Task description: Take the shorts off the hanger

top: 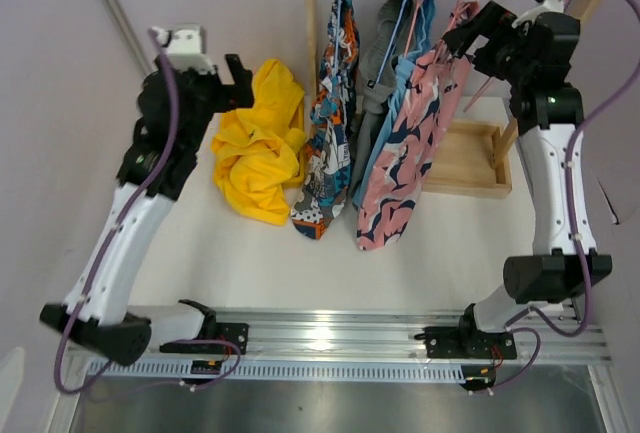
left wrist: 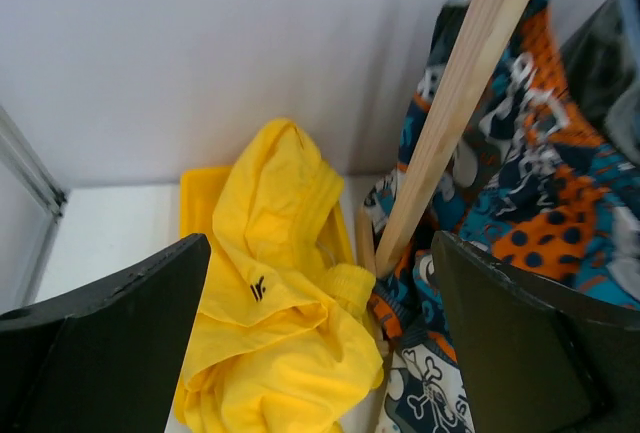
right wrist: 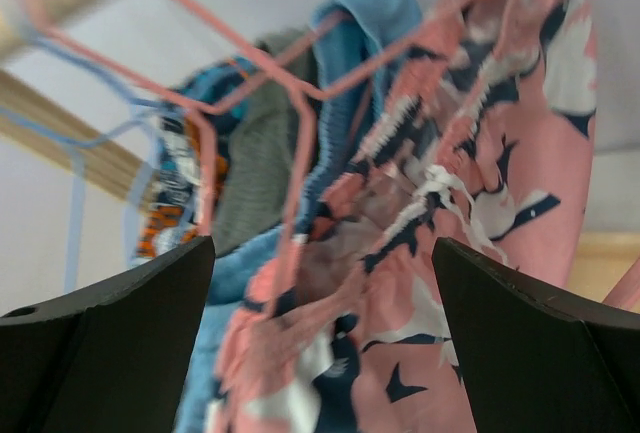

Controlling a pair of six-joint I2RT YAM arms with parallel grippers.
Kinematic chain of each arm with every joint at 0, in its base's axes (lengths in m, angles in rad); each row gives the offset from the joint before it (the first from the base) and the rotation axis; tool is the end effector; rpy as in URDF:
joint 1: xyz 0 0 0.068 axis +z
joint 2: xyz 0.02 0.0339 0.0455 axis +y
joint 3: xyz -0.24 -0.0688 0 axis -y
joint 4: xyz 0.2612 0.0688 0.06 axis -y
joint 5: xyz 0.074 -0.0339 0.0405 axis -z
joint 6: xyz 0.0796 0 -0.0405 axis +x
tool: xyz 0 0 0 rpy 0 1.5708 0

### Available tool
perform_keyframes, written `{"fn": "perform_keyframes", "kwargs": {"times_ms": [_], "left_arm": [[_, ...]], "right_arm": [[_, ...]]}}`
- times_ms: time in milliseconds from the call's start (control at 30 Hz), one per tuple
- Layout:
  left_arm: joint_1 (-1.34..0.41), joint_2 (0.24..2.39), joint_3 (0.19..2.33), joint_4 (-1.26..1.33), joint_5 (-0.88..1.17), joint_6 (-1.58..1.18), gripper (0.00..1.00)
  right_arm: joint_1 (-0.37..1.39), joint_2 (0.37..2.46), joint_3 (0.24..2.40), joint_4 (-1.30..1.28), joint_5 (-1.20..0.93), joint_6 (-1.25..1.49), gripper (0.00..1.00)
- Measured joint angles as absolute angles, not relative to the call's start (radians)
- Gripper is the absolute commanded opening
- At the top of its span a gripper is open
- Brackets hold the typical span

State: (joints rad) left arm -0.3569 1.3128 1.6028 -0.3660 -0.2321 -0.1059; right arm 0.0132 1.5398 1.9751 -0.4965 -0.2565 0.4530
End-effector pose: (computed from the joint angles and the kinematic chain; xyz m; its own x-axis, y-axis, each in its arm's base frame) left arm 0.3277 -0.1027 0.4662 -0.0840 -0.0785 -0.9934 0.1169 0.9892 -0.0880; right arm 0.3745 0.0251 0.5087 -0.1714 0.4211 -0.8907 -0.2124 0.8670 0.4508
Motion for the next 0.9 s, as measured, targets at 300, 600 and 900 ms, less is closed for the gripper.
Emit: {"fn": "perform_keyframes", "kwargs": {"times_ms": [300,600,900], "left_arm": [[-0.359,1.052,1.398,-0.287,-0.237,-0.106,0.99],[-0.36,1.065,1.266,-0.326,-0.235,-0.106,0.99],[-0.36,1.058,1.252,-0.308,-0.231,-0.106,0.99]], "right_arm": [[0.053,1.665,1.977,-0.487,-0.218,0.471,0.96],[0.118,1.67,2.008,-0.475,-0.141,0.47,0.88],[0.15,1.682,2.064,-0.474,-0.085,0.458,0.29]]}}
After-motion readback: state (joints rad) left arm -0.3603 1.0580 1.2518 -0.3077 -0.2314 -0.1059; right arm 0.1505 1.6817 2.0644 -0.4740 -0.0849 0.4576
